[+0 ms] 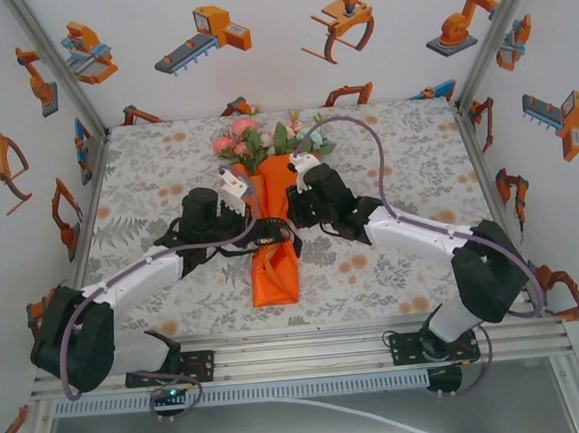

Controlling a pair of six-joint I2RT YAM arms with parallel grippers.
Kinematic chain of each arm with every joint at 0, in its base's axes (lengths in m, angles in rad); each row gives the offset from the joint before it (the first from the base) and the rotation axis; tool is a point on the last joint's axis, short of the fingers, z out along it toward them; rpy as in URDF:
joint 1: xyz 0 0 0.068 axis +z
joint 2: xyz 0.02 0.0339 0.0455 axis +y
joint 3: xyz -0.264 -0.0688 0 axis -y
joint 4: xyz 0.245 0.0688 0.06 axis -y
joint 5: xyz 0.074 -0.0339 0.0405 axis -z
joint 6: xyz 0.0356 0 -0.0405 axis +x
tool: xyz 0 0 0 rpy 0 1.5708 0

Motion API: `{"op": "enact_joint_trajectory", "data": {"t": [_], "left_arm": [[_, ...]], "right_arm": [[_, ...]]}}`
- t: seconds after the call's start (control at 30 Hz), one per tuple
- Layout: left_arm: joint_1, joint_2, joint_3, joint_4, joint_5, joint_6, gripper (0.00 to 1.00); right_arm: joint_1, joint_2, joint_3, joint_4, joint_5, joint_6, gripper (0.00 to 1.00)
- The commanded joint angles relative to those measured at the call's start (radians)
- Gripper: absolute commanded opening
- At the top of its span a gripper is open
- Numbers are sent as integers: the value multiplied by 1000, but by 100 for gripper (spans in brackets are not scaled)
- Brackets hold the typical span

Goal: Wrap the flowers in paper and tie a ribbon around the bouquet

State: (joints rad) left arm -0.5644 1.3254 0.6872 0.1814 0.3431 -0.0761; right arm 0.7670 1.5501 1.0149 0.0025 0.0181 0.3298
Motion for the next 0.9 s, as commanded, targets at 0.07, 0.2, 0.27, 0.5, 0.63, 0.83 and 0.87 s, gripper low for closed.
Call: {"op": "enact_joint_trajectory", "data": {"t": [0.07,0.2,0.27,0.5,0.63,0.83,0.87], "left_arm": [[-7,48,54,-25,-25,-104,0],[-9,60,59,-32,-46,-107,0],[-9,67,63,-45,-56,-103,0],[-9,64,56,-55,-83,-100,0],[-9,59,58,-58,-90,-97,0],[-9,68,60,-56,-99,-106,0],[-8,70,60,-57,-99,-108,0]], "right_arm": [[3,81,80,-104,-19,126,38],[3,120,84,-66,-84,169,38],[3,126,82,-49,-114,183,38],[3,136,70,-25,-154,197,42],[3,122,38,11,-170,203,51],[3,152,52,5,-196,200,40],[4,158,57,2,-199,202,37]]}}
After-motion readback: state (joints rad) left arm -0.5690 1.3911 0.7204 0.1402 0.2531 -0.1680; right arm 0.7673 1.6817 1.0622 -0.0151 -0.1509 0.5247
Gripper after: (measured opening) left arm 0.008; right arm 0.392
